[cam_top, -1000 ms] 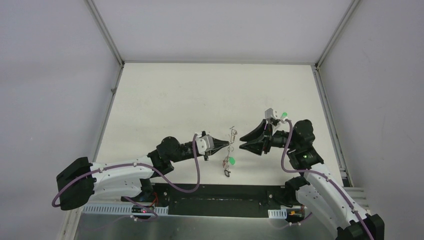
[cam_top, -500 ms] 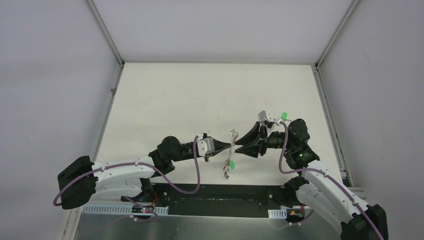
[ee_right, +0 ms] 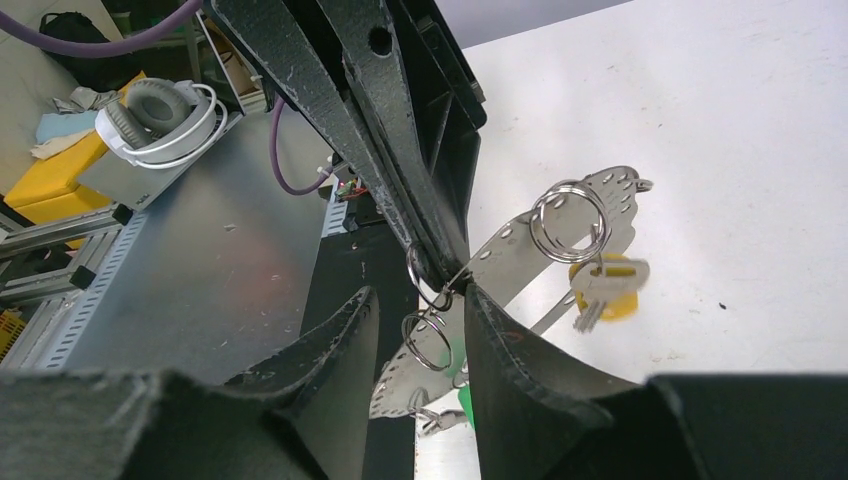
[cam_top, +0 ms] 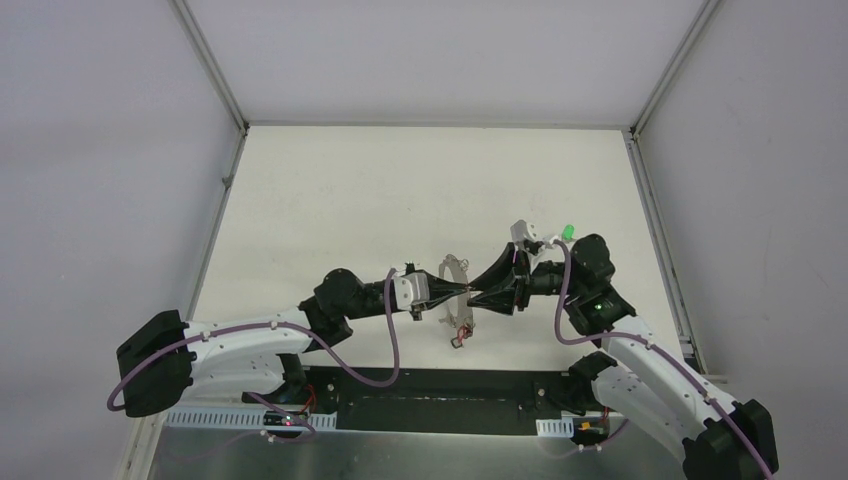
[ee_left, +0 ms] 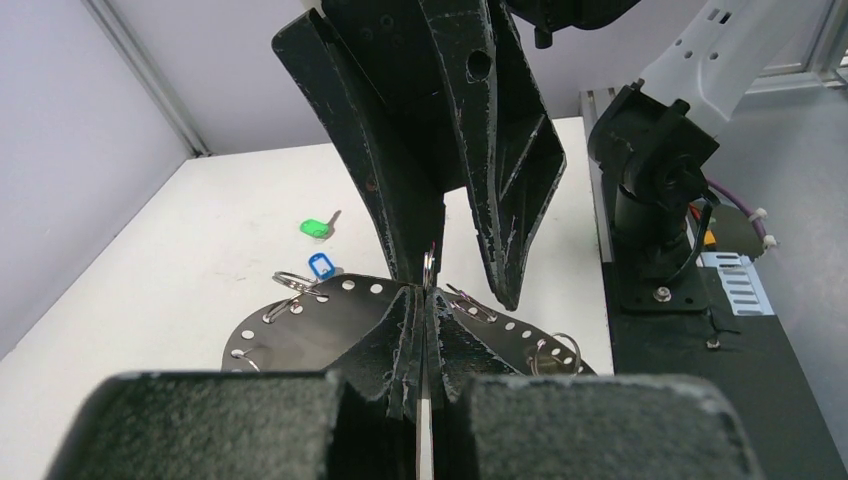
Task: Put the keys on the keyring
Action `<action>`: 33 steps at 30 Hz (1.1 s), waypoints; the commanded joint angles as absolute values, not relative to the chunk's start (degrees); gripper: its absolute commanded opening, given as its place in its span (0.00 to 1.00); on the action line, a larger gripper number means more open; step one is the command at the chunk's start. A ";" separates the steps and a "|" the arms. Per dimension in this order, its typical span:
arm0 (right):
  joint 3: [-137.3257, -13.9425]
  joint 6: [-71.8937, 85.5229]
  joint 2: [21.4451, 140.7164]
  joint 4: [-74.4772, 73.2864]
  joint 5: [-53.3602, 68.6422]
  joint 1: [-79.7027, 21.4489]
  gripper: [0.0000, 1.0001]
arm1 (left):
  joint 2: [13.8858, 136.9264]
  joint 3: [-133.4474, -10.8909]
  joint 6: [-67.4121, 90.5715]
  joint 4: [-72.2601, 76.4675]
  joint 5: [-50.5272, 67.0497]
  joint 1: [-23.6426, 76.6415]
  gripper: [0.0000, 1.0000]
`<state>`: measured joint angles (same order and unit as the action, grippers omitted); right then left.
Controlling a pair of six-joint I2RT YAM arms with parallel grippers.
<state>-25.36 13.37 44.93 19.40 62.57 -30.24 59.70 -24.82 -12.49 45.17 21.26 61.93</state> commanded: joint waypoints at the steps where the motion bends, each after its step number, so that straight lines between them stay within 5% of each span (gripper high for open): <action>1: -28.90 12.24 44.85 21.71 64.11 -30.76 0.39 | 60.07 -27.68 -11.11 49.83 22.61 62.42 0.00; 15: -29.40 11.75 41.00 18.25 63.90 -30.80 0.40 | 58.62 -27.18 -10.02 47.52 19.69 62.40 0.00; 16: -29.39 2.36 40.49 17.41 58.89 -30.81 0.19 | 58.36 -27.12 -10.00 47.33 19.46 62.42 0.00; 17: -29.44 0.61 40.03 16.54 57.99 -30.78 0.19 | 58.12 -27.08 -9.94 47.15 19.29 62.41 0.00; 23: -29.29 -0.79 39.09 14.86 58.13 -30.83 0.34 | 57.56 -26.55 -9.52 47.66 18.81 62.46 0.00; 33: -29.08 -1.36 39.87 15.09 59.76 -30.87 0.21 | 57.96 -26.24 -8.45 49.83 19.13 62.45 0.00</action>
<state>-27.03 0.40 39.62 13.82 58.81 -30.59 59.24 -25.17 -9.63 44.60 19.51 62.22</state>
